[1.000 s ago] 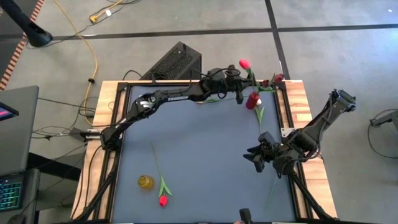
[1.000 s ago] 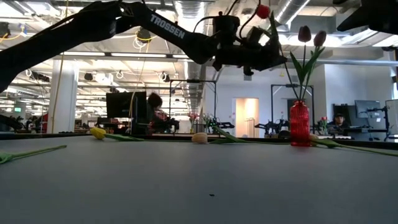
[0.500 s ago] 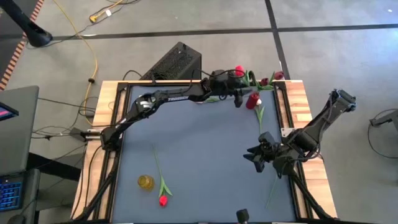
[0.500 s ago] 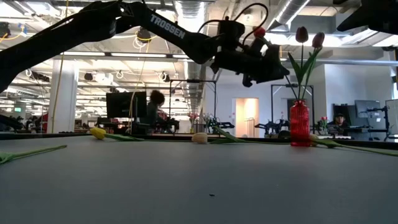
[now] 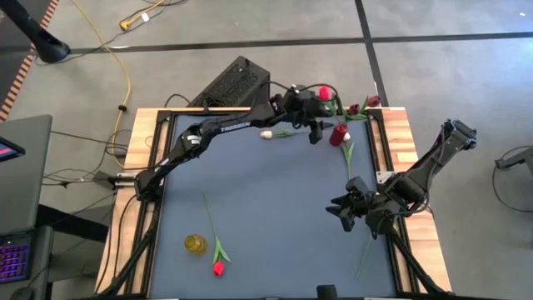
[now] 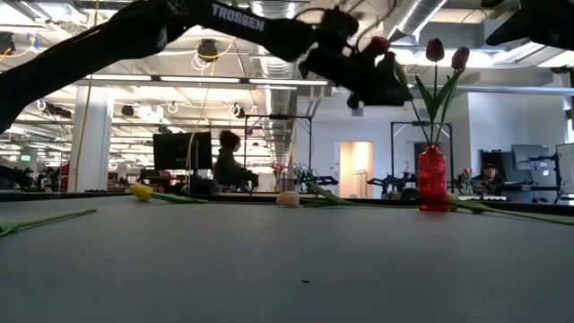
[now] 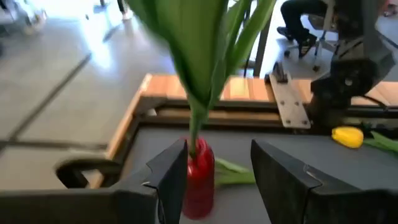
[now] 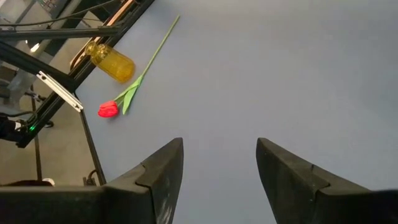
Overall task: Sort flowers into vase by color
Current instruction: Put the red flower into the red vase
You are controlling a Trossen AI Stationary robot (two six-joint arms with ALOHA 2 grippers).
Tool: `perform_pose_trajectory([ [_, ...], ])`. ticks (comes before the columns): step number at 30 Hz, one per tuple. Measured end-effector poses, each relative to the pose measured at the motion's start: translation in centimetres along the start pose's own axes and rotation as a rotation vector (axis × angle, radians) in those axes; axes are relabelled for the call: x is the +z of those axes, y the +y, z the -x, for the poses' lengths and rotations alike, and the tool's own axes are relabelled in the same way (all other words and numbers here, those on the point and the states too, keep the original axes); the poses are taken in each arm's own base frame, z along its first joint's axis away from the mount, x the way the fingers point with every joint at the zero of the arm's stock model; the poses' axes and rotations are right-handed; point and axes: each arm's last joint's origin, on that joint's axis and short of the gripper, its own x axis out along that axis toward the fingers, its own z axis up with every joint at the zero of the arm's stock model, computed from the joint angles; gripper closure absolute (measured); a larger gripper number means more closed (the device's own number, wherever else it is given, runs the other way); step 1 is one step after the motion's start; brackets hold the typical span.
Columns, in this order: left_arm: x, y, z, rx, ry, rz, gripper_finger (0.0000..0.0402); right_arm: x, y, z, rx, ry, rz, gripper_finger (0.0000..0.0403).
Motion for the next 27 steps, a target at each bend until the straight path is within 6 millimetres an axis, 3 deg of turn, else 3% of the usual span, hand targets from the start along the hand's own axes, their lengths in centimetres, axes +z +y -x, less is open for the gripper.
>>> perform_pose_trajectory([
  [7,1.3,-0.2,2.0,0.012,0.066,-0.056,0.0236,0.0,0.0,0.0,-0.004,-0.001,0.019,0.0175],
  [17,2.0,-0.4,3.2,0.023,0.113,-0.044,0.0236,0.4,-0.2,-0.3,-0.023,-0.013,0.018,0.0175],
  [27,4.7,-2.8,9.7,-0.015,0.349,0.020,0.0236,1.1,-0.6,-0.8,-0.066,-0.033,0.093,0.0175],
])
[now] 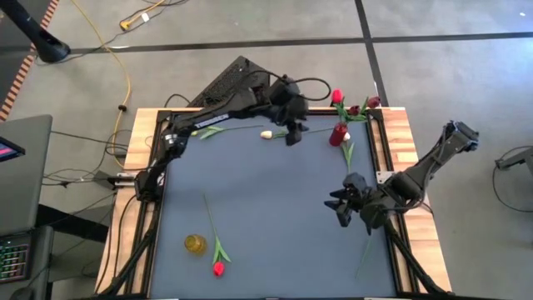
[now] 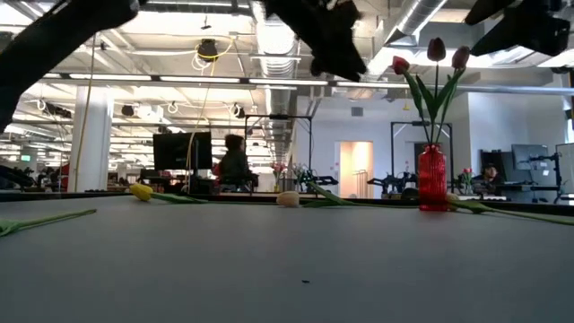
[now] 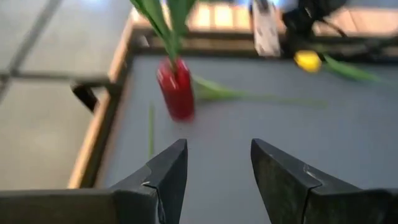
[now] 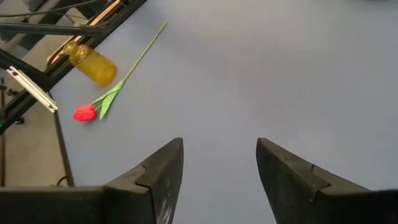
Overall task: Sort flowers into vase by color
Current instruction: Put the red flower into the red vase
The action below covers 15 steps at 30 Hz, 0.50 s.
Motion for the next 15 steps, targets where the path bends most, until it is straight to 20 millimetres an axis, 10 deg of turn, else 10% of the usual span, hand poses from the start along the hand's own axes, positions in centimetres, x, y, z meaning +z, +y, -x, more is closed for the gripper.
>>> perform_pose_trajectory([
  [15,-2.9,-10.4,12.5,-0.206,0.487,-0.021,0.0236,1.5,-0.3,-1.1,-0.037,-0.048,0.156,0.0175],
])
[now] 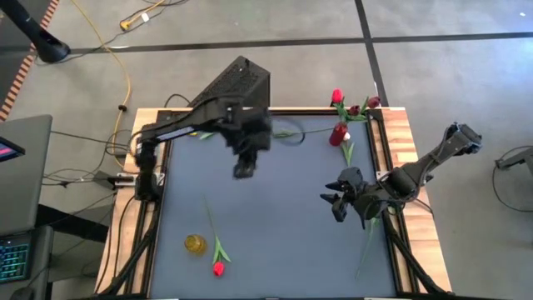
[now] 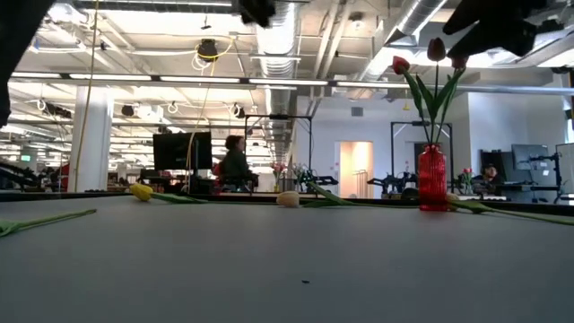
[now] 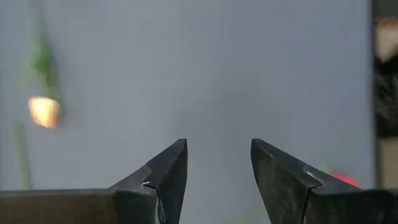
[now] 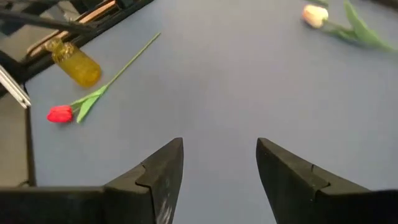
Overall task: Sort flowers into vase by color
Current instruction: Put the red flower into the red vase
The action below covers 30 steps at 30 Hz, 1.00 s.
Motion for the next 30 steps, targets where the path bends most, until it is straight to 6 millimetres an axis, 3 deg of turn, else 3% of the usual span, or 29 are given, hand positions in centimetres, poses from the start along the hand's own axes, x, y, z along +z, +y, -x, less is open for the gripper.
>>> perform_pose_trajectory([
  [3,-1.3,-3.0,0.6,-0.003,0.027,-0.084,0.0236,0.3,0.0,-0.2,0.003,-0.015,0.061,0.0175],
  [9,-6.1,-6.7,-1.5,-0.002,0.203,-0.167,0.0236,0.9,0.6,-1.0,0.017,-0.055,0.123,0.0175],
  [19,-14.4,-7.8,-8.5,-0.083,0.344,-0.367,0.0236,0.3,2.0,-4.2,-0.013,-0.050,0.169,0.0175],
  [25,-17.2,-8.2,-12.9,-0.078,0.372,-0.670,0.0236,-0.4,2.5,-6.1,-0.019,0.000,0.179,0.0175],
  [30,-18.8,-8.0,-15.7,-0.044,0.365,-0.781,0.0236,-0.3,2.9,-6.8,0.006,-0.008,0.120,0.0175],
])
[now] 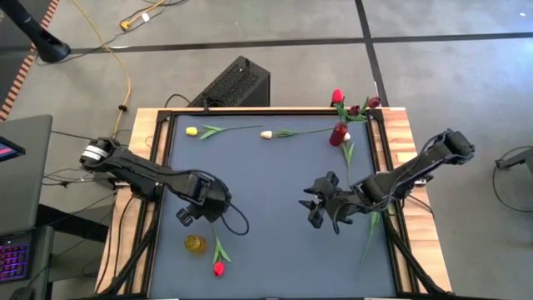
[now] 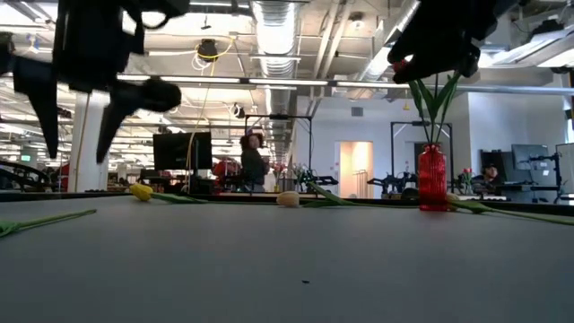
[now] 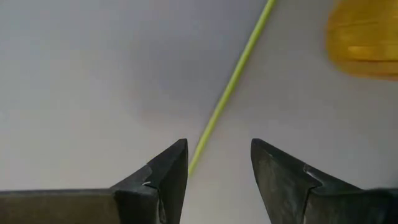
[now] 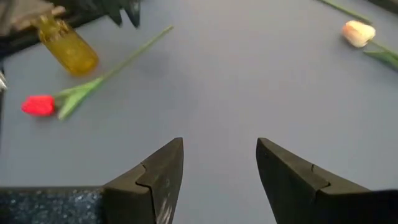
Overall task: Sort flowers into vase by color
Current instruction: Put the red flower into the red vase
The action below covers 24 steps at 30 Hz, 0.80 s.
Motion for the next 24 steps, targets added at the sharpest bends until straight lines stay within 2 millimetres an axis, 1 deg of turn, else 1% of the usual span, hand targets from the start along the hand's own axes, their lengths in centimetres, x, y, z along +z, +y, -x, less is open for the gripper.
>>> perform_pose_trajectory([
  [5,-0.4,-0.4,-2.0,0.010,-0.013,-0.043,0.0237,0.1,0.1,0.0,0.009,-0.009,-0.012,0.0175],
  [13,-0.7,-0.8,-3.9,0.043,-0.056,-0.170,0.0237,0.4,0.4,0.0,0.033,-0.035,-0.036,0.0175],
  [18,-1.0,-1.2,-4.9,0.052,-0.072,-0.191,0.0238,0.4,0.4,0.0,0.036,-0.038,-0.052,0.0175],
  [21,-1.3,-1.4,-5.3,0.047,-0.064,-0.205,0.0246,0.4,0.4,0.0,0.036,-0.037,-0.069,0.0175],
  [24,-1.5,-1.6,-5.7,0.038,-0.068,-0.206,0.0266,0.4,0.4,0.0,0.036,-0.037,-0.070,0.0175],
])
